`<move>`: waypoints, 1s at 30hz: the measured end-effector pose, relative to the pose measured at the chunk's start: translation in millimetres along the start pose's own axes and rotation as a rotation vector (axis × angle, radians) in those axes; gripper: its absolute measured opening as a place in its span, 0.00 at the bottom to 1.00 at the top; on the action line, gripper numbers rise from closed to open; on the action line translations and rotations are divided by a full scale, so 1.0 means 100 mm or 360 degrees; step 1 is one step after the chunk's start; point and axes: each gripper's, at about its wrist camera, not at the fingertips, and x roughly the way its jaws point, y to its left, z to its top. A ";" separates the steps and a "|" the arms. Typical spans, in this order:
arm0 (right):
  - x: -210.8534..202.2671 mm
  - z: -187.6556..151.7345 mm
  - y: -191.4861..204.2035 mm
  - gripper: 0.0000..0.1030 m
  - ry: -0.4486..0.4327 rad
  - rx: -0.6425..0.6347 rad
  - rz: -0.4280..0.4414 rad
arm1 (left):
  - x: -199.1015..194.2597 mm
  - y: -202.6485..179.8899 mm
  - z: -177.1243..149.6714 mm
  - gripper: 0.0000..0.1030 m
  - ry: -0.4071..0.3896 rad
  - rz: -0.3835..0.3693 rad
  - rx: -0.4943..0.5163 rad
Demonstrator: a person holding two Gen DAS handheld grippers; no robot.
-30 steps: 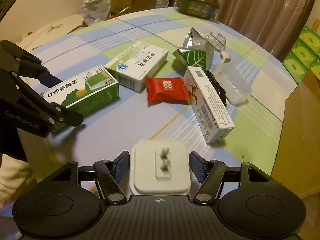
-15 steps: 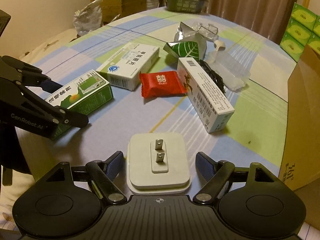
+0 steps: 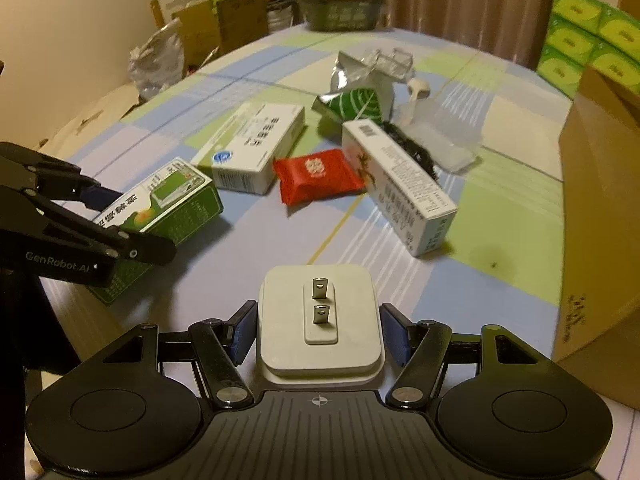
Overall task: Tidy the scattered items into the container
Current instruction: 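Carry the medicine box and charger to the cardboard box with both tools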
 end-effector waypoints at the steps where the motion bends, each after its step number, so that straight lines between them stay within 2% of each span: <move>1: -0.03 0.00 0.00 0.60 -0.0012 0.0009 -0.0010 | -0.03 -0.01 0.01 0.49 -0.0008 0.0000 0.0004; 10: -0.40 0.06 -0.10 0.60 -0.0130 0.0081 -0.0135 | -0.22 -0.15 0.14 0.49 -0.0080 -0.0039 0.0028; 16: -0.78 0.10 -0.25 0.60 -0.0267 0.0141 -0.0251 | -0.33 -0.37 0.28 0.49 -0.0127 -0.0106 0.0080; 23: -1.20 0.19 -0.55 0.60 -0.0416 0.0217 -0.0419 | -0.39 -0.74 0.54 0.49 -0.0177 -0.0257 0.0142; 30: -1.54 0.22 -1.09 0.60 -0.0493 0.0342 -0.0589 | -0.44 -1.26 1.00 0.49 -0.0254 -0.0413 0.0232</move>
